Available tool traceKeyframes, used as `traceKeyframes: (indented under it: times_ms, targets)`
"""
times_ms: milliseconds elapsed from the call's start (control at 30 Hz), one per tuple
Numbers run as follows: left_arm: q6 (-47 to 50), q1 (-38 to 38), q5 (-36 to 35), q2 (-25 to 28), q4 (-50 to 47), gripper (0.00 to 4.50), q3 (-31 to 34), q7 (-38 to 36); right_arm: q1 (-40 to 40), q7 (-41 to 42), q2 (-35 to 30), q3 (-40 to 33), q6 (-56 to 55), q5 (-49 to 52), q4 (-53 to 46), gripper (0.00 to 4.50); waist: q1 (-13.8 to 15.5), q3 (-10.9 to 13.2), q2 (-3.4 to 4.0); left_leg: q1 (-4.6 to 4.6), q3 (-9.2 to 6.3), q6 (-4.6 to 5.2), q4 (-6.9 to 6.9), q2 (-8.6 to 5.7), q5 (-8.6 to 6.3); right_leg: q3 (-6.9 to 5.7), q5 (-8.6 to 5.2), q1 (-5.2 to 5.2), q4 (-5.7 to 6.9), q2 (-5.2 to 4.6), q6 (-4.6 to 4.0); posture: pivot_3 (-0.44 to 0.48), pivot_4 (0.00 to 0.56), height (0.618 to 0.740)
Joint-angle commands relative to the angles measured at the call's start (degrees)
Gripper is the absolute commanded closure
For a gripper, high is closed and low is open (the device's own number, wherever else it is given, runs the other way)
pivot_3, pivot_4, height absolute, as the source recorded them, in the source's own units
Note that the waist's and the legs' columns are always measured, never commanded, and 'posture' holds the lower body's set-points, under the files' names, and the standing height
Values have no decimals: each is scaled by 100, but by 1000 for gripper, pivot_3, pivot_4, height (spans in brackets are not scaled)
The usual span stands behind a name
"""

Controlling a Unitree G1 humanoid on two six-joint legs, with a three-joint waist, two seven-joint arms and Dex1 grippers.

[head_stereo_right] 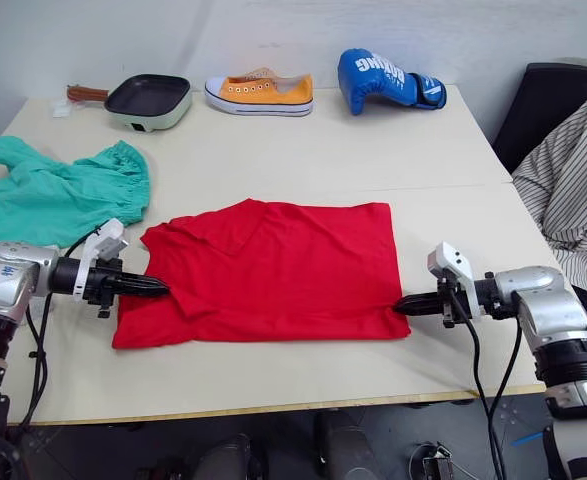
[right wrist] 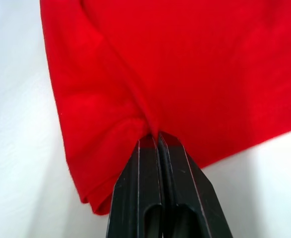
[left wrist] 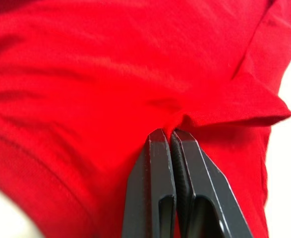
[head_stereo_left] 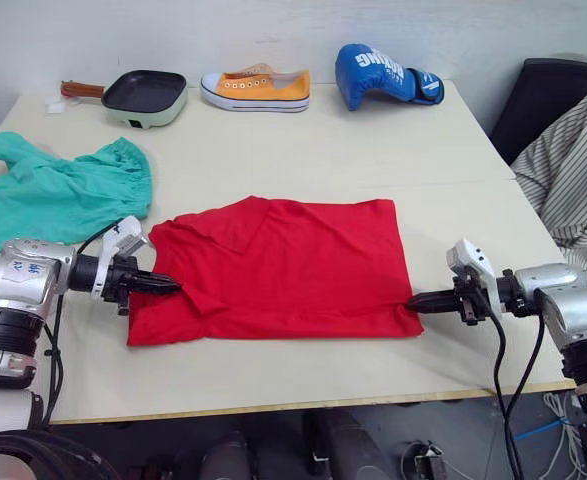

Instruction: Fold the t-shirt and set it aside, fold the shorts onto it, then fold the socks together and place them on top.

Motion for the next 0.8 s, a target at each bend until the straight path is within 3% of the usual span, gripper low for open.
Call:
traceKeyframes:
  times_ms: [33, 100, 300, 333, 433, 533, 600, 700, 767, 800]
  targets:
    - [131, -114, -122, 55, 4, 3823, 287, 37, -52, -62, -119, -352, 2, 75, -226, 4316, -3, 0, 0, 0, 0, 0, 0, 0, 0, -1, 0, 0, 0, 0, 0, 0, 150, 740]
    - [180, -116, -186, 80, -44, 3224, 386, 16, -73, -101, -173, -472, 115, 121, -275, 3868, -2, 0, 0, 0, 0, 0, 0, 1, 0, -1, 0, 0, 0, 1, 0, 0, 150, 740]
    - [480, 288, -509, 424, -864, 1297, 1040, 147, 236, -209, -533, -1152, 356, 430, -966, 1777, -2, 0, 0, -1, -2, 0, -3, 1, 0, -2, 0, 0, -2, -1, 0, 0, 150, 740]
    - [680, 437, -721, 495, -1225, 1286, 1266, 148, 377, -302, -561, -1346, 531, 606, -1316, 1451, -1, 0, 0, 0, -3, 0, -3, 1, 0, -2, 0, 1, -2, -1, 0, 0, 150, 740]
    - [1181, 774, -1228, 538, -2058, 1286, 1676, 227, 698, -551, -530, -1661, 939, 952, -2067, 1451, 7, 0, 0, -1, -9, -2, -8, 3, -1, -5, -1, 2, -4, -1, -1, 0, 150, 740]
    - [1511, 1590, -1679, 428, -3640, 1945, 1835, 418, 1271, -1147, -250, -1714, 1219, 1168, -3285, 2185, 13, 0, 1, 5, -15, -3, -7, 1, -2, -5, 0, 13, -6, -4, 0, 0, 150, 740]
    - [1352, 2050, -1582, 357, -4211, 2501, 1697, 630, 1563, -1510, -82, -1530, 1148, 1012, -3812, 2799, 10, -1, 1, 11, -18, -7, -11, 1, -4, -5, 0, 22, -10, -3, 0, 0, 150, 740]
    - [850, 2466, -1162, -4, -4503, 3566, 1385, 1211, 1900, -2018, 127, -1024, 748, 391, -4249, 3946, 20, -1, 1, 13, -22, -7, -10, -4, -5, -3, 1, 24, -9, -2, 2, 0, 150, 740]
    - [514, 2652, -897, -273, -4473, 4125, 1221, 1577, 2021, -2381, 274, -739, 488, -37, -4273, 4494, 23, -2, 1, 11, -22, -7, -8, -5, -4, -1, 5, 25, -15, 0, 9, 0, 150, 740]
    - [368, 2719, -763, -387, -4411, 4476, 1155, 1745, 2048, -2586, 366, -642, 478, -186, -4246, 4500, 25, -2, 0, 14, -22, -6, -6, -8, -5, 0, 5, 30, -14, 0, 9, 0, 150, 740]
